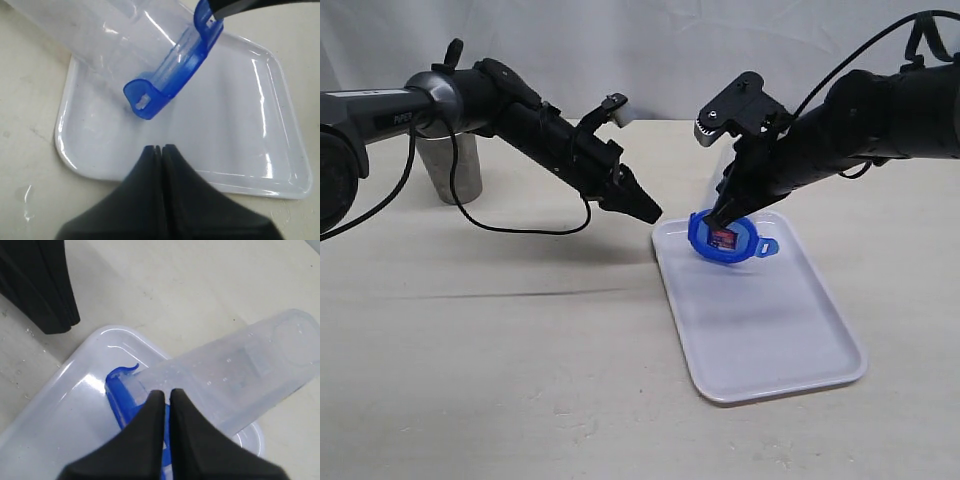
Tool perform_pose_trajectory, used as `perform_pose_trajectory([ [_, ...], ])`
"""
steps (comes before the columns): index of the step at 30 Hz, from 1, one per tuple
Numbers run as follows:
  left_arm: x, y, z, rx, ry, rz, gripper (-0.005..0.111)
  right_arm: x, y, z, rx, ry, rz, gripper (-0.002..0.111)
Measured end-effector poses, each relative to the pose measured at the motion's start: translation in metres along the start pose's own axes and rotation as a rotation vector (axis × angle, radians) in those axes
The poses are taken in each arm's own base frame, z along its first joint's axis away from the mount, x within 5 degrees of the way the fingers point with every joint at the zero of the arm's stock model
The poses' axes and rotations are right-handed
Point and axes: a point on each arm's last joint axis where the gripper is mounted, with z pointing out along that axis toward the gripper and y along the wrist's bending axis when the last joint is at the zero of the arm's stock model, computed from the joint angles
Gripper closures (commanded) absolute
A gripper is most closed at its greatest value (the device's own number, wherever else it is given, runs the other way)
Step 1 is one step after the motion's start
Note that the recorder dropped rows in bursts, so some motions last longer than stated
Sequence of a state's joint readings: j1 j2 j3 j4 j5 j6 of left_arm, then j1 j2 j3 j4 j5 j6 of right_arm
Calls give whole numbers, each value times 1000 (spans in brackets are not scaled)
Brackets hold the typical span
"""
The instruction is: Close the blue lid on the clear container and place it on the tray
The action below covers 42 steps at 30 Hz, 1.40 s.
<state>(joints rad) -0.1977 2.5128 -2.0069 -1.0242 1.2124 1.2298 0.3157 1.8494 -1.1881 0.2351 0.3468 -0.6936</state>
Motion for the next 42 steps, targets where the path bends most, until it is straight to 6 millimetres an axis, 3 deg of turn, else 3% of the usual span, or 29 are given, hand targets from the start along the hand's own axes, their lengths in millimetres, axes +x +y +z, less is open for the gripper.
perform_pose_trajectory([
  [20,2,1,0,-8,23,7,107,1,-2,19,15,1,15,104],
  [42,2,1,0,-8,23,7,107,4,-2,26,10,9,41,104],
])
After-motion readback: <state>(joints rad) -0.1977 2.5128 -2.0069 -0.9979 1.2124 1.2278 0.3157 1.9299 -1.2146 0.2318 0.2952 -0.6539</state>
